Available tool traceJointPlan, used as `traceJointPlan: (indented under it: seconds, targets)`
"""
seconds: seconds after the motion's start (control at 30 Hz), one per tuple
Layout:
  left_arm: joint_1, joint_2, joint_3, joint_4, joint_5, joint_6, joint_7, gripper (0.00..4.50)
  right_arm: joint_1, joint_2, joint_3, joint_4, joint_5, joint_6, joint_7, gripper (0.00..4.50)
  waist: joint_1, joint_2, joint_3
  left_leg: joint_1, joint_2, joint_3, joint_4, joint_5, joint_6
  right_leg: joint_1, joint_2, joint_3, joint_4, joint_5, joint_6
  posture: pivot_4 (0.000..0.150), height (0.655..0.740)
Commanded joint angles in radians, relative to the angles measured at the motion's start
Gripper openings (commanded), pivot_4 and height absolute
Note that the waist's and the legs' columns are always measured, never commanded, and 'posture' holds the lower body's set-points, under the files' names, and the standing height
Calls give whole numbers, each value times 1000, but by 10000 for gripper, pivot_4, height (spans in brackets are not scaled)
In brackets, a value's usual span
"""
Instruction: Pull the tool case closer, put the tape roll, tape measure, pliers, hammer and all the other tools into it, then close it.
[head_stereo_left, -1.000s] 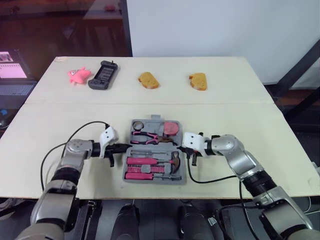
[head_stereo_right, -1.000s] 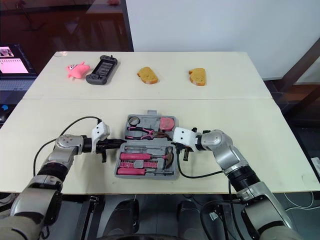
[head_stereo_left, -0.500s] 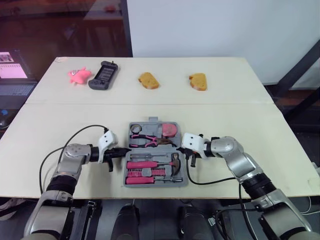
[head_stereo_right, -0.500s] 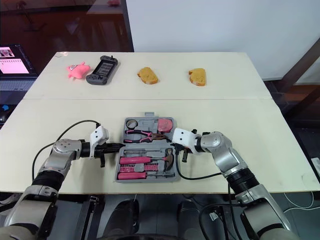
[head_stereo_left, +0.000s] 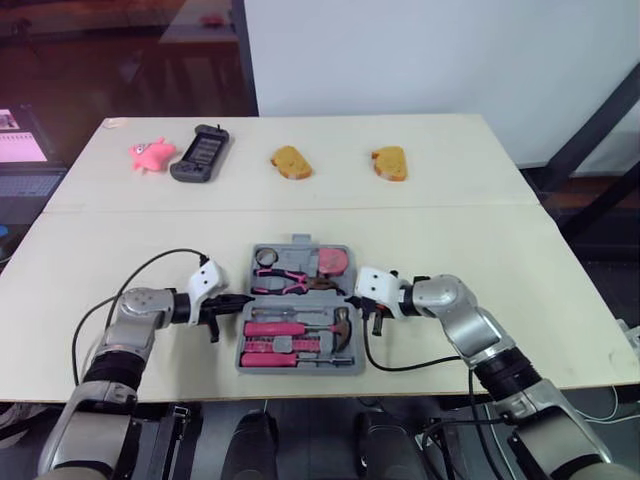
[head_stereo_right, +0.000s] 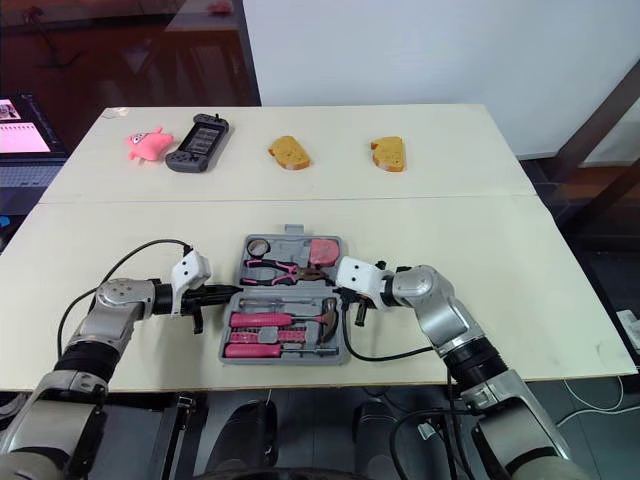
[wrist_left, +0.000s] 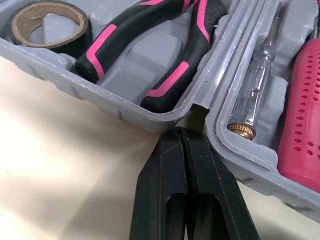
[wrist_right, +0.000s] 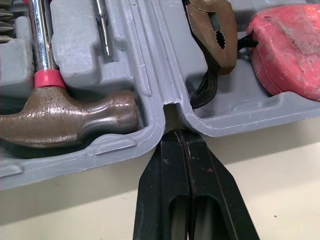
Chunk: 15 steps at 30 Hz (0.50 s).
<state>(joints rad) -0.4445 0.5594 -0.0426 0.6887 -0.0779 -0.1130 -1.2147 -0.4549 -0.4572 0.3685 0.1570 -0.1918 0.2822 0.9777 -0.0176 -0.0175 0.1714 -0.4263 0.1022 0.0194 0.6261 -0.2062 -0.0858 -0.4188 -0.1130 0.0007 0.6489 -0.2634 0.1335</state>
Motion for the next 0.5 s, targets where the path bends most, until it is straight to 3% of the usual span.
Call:
traceJointPlan:
  seconds: [0.03, 0.27, 0.5]
  targets:
    - [37, 12, -6, -32, -10, 25, -4, 623, 3, 37, 36, -85, 34, -6, 21, 0, -1, 0, 0, 0, 0, 0, 0, 0, 0, 0, 0, 0, 0, 0, 0, 1500, 7207]
    - [85, 17, 14, -48, -24, 42, 32, 623, 27, 40, 46, -115, 39, 17, 22, 0, -1, 0, 0, 0, 0, 0, 0, 0, 0, 0, 0, 0, 0, 0, 0, 1500, 7207]
    - [176, -1, 0, -195, -82, 118, 5, 623, 27, 31, 43, -98, 29, 19, 12, 0, 1, 0, 0, 0, 0, 0, -1, 0, 0, 0, 0, 0, -1, 0, 0, 1500, 7207]
